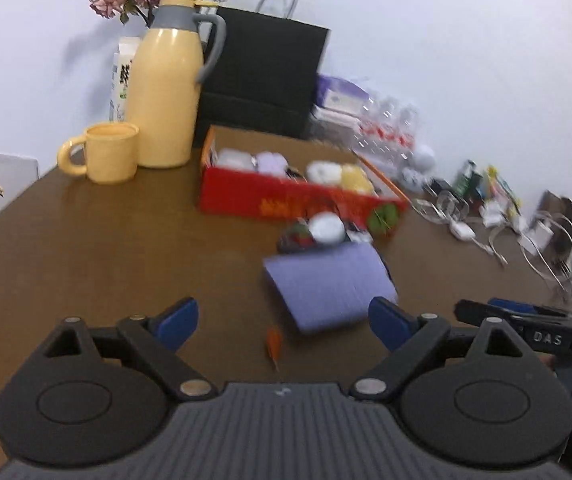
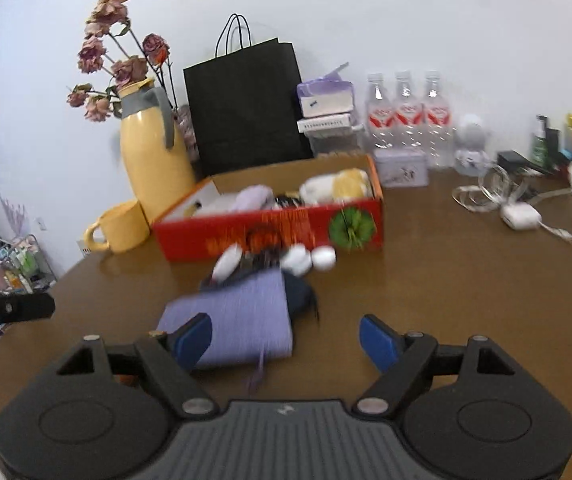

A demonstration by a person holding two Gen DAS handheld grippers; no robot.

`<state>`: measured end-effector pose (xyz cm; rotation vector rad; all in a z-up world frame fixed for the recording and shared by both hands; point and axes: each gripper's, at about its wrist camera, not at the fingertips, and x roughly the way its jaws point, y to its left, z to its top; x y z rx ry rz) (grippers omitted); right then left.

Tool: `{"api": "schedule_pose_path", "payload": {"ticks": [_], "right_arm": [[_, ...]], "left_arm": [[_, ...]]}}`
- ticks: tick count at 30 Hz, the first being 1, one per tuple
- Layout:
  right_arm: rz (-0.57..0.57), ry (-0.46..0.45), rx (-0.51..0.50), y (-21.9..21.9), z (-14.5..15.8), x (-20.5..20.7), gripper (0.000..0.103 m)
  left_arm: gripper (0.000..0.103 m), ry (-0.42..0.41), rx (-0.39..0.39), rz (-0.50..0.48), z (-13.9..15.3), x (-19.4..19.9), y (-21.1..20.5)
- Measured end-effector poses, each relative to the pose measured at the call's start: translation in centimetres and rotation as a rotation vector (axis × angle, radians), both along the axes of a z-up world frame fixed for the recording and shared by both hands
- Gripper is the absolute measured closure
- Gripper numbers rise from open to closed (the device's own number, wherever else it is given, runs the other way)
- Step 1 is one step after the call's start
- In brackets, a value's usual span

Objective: Organize objects
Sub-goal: 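Move both open tools back to the table, then grasp the orange item with the left tool while the right tool grasps a white round cap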

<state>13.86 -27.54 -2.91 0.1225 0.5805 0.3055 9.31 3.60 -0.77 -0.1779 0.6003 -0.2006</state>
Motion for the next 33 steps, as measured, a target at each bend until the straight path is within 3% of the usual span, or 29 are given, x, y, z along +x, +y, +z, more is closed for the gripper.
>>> {"api": "schedule_pose_path", "payload": {"ticks": [2, 6, 8, 10, 11, 14, 17, 20, 22, 23, 28, 30, 33], "right_arm": [[0.023, 0.008, -0.025, 0.0, -0.2, -1.7, 0.023], [0.02, -0.009, -0.1, 0.1, 0.0, -3.5, 0.022], [0.012, -0.017, -0.104, 0.0, 0.1, -3.8, 0.023], [0.008, -0.023, -0.102, 0.0, 0.1, -3.7, 0.023], [0.006, -0.025, -0.104, 0.0, 0.0, -3.7, 0.023], [-0.003, -0.037, -0.105, 0.0, -0.2, -3.1, 0.023], [-0.015, -0.016, -0.104, -0.1, -0.9, -1.7, 0.025], [-0.022, -0.007, -0.13, 0.3, -1.2, 0.0, 0.026], [-0.012, -0.026, -0.146, 0.7, -1.1, 1.1, 0.026], [-0.001, -0.042, -0.155, 1.1, -0.9, 1.6, 0.026], [0.091, -0.118, -0.258, 4.5, -0.6, 4.9, 0.029], [0.132, -0.138, -0.299, 6.3, -0.7, 6.7, 0.037], [0.199, -0.173, -0.312, 8.9, -0.7, 9.5, 0.041]], "left_arm": [[0.008, 0.018, -0.002, -0.033, -0.3, -1.3, -0.4], [0.009, -0.009, 0.086, -0.016, -0.8, -1.8, -1.4], [0.013, -0.009, 0.104, 0.0, -1.2, -1.3, -1.7], [0.029, 0.008, 0.101, -0.001, -1.8, -0.5, -1.6], [0.032, 0.021, 0.102, -0.007, -2.1, -0.1, -1.7], [0.034, 0.033, 0.135, -0.003, -3.2, 1.4, -2.1], [0.043, 0.045, 0.197, 0.001, -4.4, 3.2, -2.9], [0.061, 0.085, 0.194, -0.015, -5.4, 5.0, -3.1], [0.088, 0.111, 0.183, -0.042, -5.9, 5.9, -3.1], [0.091, 0.114, 0.178, -0.05, -6.1, 6.2, -3.2], [0.092, 0.096, 0.119, -0.036, -5.3, 7.9, -1.6], [0.092, 0.069, 0.106, -0.015, -4.3, 8.8, -0.9], [0.092, 0.032, 0.123, 0.009, -3.3, 10.5, -0.3]]}}
